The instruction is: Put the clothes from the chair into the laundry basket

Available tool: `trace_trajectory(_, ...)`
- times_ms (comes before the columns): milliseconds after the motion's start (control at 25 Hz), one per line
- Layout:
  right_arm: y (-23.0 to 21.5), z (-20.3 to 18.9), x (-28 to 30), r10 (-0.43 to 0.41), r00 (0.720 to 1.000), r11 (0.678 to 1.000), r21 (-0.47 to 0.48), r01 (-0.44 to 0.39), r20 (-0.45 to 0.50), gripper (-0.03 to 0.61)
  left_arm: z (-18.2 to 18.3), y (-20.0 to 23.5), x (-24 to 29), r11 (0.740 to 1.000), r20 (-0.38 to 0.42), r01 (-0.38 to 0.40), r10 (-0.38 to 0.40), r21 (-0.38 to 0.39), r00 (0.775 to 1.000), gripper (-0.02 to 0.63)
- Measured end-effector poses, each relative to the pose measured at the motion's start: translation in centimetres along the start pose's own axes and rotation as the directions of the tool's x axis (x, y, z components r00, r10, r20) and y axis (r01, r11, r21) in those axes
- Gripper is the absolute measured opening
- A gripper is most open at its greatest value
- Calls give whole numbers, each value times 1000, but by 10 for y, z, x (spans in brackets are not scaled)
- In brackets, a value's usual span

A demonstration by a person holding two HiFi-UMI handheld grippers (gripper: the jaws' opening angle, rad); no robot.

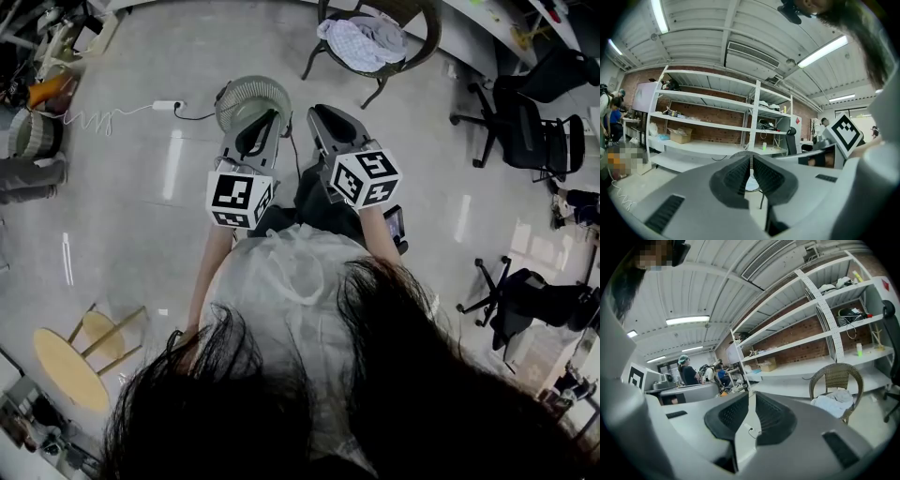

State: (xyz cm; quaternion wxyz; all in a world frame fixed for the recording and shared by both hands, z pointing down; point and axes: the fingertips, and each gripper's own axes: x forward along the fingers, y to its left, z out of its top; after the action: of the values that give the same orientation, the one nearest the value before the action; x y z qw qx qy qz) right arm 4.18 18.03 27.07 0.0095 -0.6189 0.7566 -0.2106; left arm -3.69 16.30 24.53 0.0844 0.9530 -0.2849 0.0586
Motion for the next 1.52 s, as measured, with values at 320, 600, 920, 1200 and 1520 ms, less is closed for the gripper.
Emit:
trace_trajectory(320, -93, 22, 28, -32, 999, 999, 14, 33, -23, 57, 4, 4, 85, 1000, -24, 8, -8, -5, 1000, 31)
trace_trajectory(600, -203, 31, 49, -62, 994, 997, 41, 66, -87, 58, 1, 3, 186, 1000, -69, -5, 4, -10, 998, 31)
trace_trajectory(920, -319, 20, 71, -97, 981, 990, 83, 112, -168, 58, -11, 3, 294, 999, -109, -35, 32, -30, 994, 31)
trace_trajectory(1200, -397, -9, 109, -86, 967, 992, 67, 105, -239, 58, -55, 18, 363, 997, -168, -55, 45, -59, 985, 31)
trace_trajectory(1520, -474, -70, 174, -85, 930, 992, 59, 113, -358, 60, -118, 34, 429, 999, -266, 0, -13, -51, 964, 31)
